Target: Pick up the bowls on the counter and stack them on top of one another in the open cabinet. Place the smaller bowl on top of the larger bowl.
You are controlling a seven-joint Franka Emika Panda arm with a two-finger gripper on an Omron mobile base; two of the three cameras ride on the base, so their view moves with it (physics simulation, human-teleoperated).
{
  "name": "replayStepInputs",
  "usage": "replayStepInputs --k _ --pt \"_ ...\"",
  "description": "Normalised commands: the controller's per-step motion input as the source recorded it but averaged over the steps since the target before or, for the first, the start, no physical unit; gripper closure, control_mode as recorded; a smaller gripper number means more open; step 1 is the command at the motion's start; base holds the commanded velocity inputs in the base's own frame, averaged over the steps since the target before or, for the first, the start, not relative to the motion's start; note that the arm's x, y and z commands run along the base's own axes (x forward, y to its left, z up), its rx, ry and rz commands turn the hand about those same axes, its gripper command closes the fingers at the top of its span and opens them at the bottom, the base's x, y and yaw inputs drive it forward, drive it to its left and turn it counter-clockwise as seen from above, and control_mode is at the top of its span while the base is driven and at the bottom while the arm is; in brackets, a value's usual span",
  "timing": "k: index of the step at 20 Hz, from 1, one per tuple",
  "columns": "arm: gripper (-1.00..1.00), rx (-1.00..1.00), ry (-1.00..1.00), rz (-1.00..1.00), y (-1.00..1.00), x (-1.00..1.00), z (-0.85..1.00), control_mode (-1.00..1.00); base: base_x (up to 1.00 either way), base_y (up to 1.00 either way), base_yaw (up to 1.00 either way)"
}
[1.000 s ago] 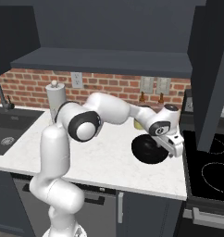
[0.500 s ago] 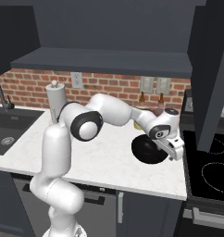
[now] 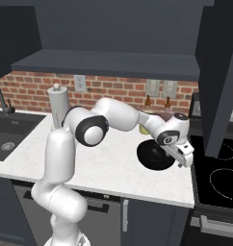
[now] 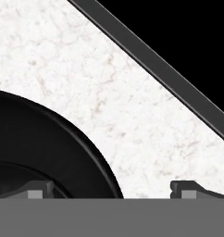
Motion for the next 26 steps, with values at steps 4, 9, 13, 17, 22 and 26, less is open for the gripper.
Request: replayStepInputs --k 4,9,13,17,22,26 --pt "-1.0 0.0 0.0 0.0 0.0 0.0 -0.11 -1.0 0.0 0.0 0.0" --pt "-1.0 0.0 0.0 0.0 0.0 0.0 -0.05 -1.0 0.0 0.0 0.0" --pt "-1.0 0.0 -0.01 0.0 0.01 0.0 -0.18 -1.0 0.0 0.0 0.0" --pt "-1.0 0.0 -0.02 0.02 0.19 -0.03 -0.21 -1.0 0.0 0.0 0.0" --pt "-1.0 0.0 -0.07 0.07 0.28 -0.1 0.0 -1.0 0.0 0.0 0.0" --pt "-1.0 0.0 -0.04 0.07 0.23 -0.06 -0.02 -1.0 0.0 0.0 0.0"
